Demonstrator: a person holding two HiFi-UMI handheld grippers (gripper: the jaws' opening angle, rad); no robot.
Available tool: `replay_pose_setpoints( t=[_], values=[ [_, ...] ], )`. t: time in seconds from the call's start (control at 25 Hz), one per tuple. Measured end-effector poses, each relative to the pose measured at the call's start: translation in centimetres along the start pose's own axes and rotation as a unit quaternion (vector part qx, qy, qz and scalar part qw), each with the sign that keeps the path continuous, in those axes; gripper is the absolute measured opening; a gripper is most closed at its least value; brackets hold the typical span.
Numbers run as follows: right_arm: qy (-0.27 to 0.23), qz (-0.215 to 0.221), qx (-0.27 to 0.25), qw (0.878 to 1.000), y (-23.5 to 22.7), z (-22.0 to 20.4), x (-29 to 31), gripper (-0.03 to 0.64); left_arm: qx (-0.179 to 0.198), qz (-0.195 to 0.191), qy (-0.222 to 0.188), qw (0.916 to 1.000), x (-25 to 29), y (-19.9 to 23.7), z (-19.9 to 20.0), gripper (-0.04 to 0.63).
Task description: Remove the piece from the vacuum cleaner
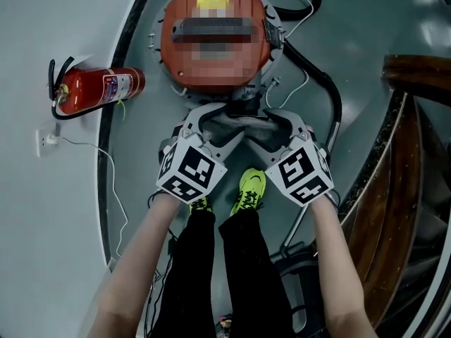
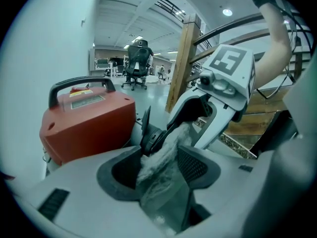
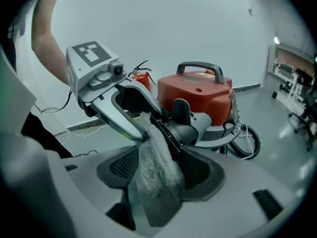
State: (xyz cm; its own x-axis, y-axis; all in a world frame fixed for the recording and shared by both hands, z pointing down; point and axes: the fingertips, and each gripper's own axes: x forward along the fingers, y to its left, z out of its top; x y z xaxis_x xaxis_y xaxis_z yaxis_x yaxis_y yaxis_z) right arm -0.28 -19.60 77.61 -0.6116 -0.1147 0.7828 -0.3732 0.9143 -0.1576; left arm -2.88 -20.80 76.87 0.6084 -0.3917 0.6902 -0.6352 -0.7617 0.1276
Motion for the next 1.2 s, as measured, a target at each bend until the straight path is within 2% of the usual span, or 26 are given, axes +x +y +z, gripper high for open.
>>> replay_pose_setpoints(
  t=[0.12,0.64,0.88,1.0,1.2],
  values=[
    [0.009,-0.004,-0.023,1.0,-0.1,0.0,0.3,0.273,-0.011,-0.001,-0.002,0.9999,0.0,0.1,-0.1,0.233],
    [0.004,-0.006,-0.028,1.0,-0.2,0.1,0.0,0.214,-0.005,-0.003,-0.002,1.0,0.0,-0.6,0.0,0.172],
    [0.004,-0.013,-0.029,0.999,0.0,-0.1,-0.3,0.175,0.0,0.002,-0.001,1.0,-0.1,-1.0,0.0,0.156],
    [0.004,-0.014,-0.034,0.999,0.1,-0.2,-0.6,0.125,0.001,0.003,0.003,1.0,-0.2,-1.3,-0.1,0.152],
    [0.011,-0.016,-0.047,0.999,0.4,-0.4,-0.8,0.109,-0.001,0.005,0.004,1.0,-0.4,-1.7,-0.2,0.147]
  ],
)
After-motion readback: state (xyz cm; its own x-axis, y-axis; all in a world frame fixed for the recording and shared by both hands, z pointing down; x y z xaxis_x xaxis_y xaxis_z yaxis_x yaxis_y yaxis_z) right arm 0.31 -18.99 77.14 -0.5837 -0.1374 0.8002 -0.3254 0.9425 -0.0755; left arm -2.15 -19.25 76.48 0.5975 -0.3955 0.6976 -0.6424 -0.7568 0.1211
